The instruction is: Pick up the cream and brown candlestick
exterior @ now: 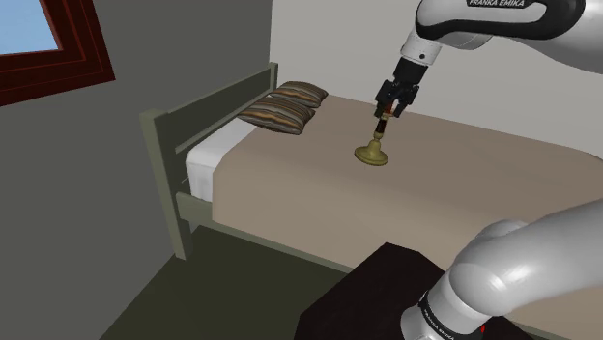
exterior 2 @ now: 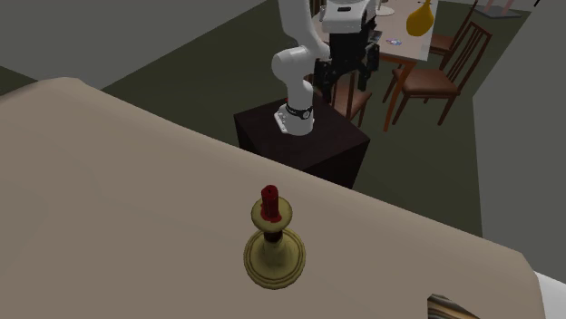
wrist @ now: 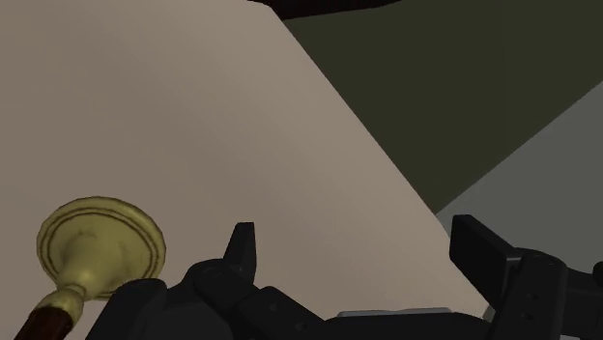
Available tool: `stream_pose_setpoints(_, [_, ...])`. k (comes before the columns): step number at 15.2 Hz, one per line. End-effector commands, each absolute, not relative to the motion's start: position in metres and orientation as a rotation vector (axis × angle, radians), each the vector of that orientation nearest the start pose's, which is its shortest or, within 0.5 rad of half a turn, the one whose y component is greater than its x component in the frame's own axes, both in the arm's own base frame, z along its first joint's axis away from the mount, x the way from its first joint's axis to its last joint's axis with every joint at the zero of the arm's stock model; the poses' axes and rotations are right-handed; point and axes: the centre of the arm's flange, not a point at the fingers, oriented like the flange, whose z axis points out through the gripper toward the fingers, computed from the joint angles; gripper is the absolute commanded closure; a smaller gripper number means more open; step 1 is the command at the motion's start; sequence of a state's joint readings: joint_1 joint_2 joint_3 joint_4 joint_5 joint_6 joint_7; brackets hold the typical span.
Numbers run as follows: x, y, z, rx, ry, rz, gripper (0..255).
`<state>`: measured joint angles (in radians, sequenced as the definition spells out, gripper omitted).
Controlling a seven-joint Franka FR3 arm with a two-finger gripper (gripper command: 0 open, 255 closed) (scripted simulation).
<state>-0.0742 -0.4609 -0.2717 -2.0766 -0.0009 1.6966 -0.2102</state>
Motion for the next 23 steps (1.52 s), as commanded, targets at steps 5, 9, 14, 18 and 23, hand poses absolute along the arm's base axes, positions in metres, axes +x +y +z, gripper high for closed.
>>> stream_pose_setpoints(5, [0.425,-0.228,0.612,-3.054,0.216,-0.184,0])
stream_pose_setpoints(9, [0.448,-0.272,0.612,-3.065,0.246,-0.210,0])
stream_pose_setpoints(14, [0.475,-0.327,0.614,-3.077,0.284,-0.243,0])
stream_pose_setpoints(18, [0.496,-0.372,0.616,-3.087,0.315,-0.269,0])
stream_pose_setpoints(23, [0.519,-0.426,0.620,-3.097,0.352,-0.301,0])
